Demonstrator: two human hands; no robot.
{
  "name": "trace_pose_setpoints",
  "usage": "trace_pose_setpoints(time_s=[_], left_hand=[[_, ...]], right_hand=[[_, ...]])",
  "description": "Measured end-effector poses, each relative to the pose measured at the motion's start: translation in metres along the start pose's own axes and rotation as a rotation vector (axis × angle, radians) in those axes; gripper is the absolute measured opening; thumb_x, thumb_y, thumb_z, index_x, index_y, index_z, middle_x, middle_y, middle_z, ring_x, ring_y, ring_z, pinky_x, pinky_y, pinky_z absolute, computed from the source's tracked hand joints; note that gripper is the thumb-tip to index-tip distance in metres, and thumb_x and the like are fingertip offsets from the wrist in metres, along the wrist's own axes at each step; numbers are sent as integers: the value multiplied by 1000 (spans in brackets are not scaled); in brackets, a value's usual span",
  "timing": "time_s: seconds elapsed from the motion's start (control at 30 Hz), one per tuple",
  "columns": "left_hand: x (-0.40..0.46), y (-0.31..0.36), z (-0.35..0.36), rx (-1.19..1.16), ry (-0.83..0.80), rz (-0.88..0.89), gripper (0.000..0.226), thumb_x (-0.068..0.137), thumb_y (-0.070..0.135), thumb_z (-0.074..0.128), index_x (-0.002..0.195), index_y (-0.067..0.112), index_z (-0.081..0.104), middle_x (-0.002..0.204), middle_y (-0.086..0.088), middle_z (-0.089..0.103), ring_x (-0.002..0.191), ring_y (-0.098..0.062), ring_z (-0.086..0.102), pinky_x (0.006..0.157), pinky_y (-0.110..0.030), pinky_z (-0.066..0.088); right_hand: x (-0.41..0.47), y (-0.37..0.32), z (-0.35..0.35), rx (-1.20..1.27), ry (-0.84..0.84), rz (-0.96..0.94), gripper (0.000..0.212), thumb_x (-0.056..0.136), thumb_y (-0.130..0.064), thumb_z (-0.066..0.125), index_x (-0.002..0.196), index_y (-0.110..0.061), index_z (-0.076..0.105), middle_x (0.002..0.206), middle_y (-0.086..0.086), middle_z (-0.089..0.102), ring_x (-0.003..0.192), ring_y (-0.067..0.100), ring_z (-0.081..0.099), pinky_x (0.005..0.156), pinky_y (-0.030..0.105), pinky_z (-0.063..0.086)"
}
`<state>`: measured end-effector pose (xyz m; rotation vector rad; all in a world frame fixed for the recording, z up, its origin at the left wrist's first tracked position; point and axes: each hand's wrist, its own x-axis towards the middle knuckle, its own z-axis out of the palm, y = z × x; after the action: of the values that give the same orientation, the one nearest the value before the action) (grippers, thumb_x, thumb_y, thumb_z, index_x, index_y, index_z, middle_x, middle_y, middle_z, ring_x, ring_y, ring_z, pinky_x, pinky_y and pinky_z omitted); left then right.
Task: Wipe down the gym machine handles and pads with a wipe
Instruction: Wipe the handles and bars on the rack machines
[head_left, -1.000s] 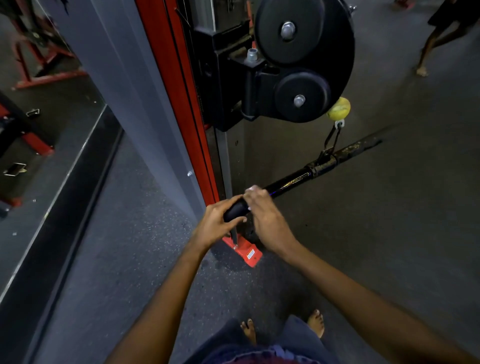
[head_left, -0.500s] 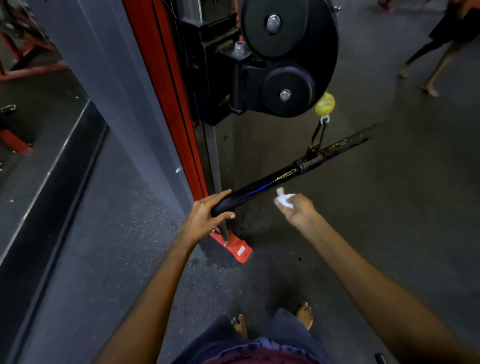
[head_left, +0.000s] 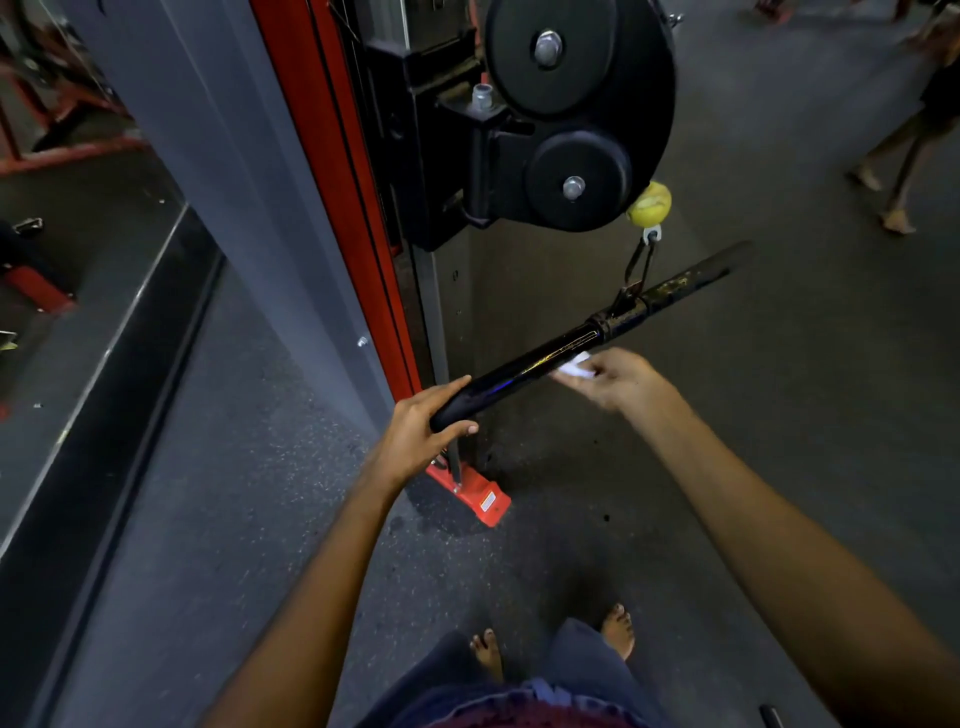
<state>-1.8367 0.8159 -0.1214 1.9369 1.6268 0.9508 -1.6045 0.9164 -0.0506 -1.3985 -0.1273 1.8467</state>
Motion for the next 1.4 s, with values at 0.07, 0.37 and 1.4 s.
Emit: trace_pose_setpoints(time_s=[0.07, 0.37, 1.4], left_hand=[[1, 1, 0, 0, -1, -3, 66, 79, 23, 78, 138, 12, 51, 125, -11, 63, 110, -17, 60, 93, -19, 44], [-1, 4, 3, -5, 5, 1, 65, 79, 22, 77, 137, 8, 52, 124, -12, 64, 108, -14, 58, 92, -15, 40], [0, 0, 6, -97, -4, -42, 64, 78, 19, 79, 136, 8, 54, 131, -10, 60, 118, -13, 55, 96, -3, 34]], right_hand=[[11, -22, -10, 79, 58, -118, 31, 94, 11, 19, 77, 3, 44, 111, 17, 43, 114, 26, 48, 112, 39, 29], [8, 46, 17, -113, -108, 41, 37, 87, 19, 16, 94, 3, 49, 109, 21, 51, 120, 33, 50, 94, 47, 41], [-1, 125, 29, -97, -419, 143, 33, 93, 11, 25, 89, 2, 56, 67, 11, 68, 57, 14, 66, 63, 26, 57]])
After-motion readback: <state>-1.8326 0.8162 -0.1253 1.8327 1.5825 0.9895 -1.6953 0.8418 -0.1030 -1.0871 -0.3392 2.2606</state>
